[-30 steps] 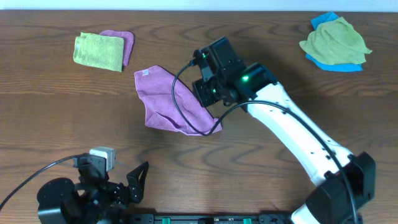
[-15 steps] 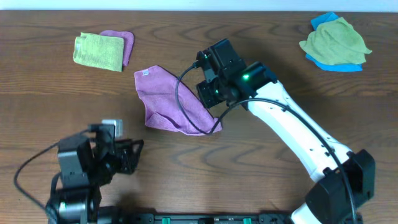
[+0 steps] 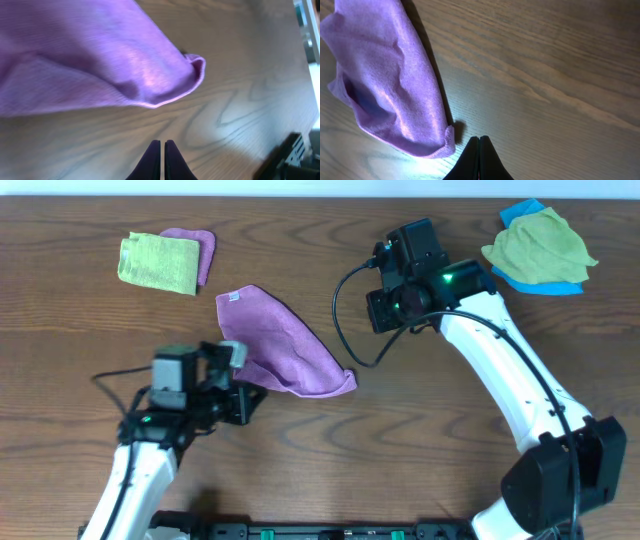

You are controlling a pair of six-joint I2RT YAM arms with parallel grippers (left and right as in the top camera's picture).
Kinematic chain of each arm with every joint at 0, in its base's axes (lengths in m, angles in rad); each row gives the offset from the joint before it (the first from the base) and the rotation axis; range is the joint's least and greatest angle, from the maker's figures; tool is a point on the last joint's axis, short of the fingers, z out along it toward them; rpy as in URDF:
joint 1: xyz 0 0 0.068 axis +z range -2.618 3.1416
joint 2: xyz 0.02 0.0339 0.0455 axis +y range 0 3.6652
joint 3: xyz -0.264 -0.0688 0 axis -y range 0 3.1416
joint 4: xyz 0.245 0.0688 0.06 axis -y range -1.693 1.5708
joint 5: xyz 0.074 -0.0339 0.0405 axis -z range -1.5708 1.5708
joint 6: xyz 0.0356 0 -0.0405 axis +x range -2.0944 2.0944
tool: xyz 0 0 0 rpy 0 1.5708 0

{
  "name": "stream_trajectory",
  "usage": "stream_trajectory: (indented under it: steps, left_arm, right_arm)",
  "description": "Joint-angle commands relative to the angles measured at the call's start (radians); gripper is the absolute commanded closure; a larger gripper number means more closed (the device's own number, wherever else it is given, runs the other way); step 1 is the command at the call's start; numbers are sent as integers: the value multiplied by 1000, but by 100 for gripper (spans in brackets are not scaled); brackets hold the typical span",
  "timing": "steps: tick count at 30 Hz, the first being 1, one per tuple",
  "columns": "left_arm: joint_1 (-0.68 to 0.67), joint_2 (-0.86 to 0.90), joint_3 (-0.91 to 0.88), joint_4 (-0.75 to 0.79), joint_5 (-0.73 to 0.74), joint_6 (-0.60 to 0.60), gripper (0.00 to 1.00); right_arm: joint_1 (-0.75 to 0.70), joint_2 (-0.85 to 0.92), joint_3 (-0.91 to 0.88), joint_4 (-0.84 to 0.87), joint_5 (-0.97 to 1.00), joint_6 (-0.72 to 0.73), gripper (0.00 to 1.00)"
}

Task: Fold the cloth
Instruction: 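Lower the pink cloth and reach the left gripper to its corner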

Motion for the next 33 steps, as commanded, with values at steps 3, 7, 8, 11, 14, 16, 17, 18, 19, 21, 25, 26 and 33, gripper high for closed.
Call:
stream_trajectory:
  steps: [3, 7, 8, 11, 14, 16, 17, 18, 19, 21, 25, 26, 33]
  left_arm:
    - [-94, 88, -2, 106, -97, -84, 94]
    - [-98, 159, -1, 132, -120, -92, 94]
    - [-98, 177, 0, 132, -146, -92, 94]
    - [-98, 217, 11, 136, -188, -91, 94]
    - [-98, 248, 23, 153, -227, -91, 94]
    - [-98, 265, 37, 158, -260, -89, 94]
    - [-98, 271, 45, 158, -283, -85, 94]
    - [-98, 275, 57, 157, -306, -69, 94]
    - [-98, 276, 69, 153, -317, -55, 94]
    - [-98, 275, 99, 129, -340, -22, 94]
    - [-99, 275, 179, 38, -414, 42, 94]
    - [-99, 275, 197, 20, -432, 56, 94]
    - [-99, 275, 229, 8, -489, 124, 94]
  right_arm:
    - [-2, -23, 1, 3, -40, -57, 98]
    - [-2, -23, 1, 14, -90, -111, 98]
    - [-2, -23, 1, 16, -106, -124, 98]
    - [-2, -23, 1, 23, -111, -129, 98]
    - [-2, -23, 1, 28, -141, -157, 98]
    - [-2, -23, 1, 25, -172, -179, 98]
    - [-2, -23, 1, 22, -188, -190, 98]
    - [-1, -23, 1, 18, -203, -200, 98]
    - [-1, -23, 1, 13, -216, -211, 98]
    - [-2, -23, 1, 2, -212, -220, 98]
    - [-2, -23, 1, -13, -135, -225, 98]
    - [-2, -23, 1, -10, -121, -225, 98]
    - [-2, -24, 2, -1, -46, -153, 98]
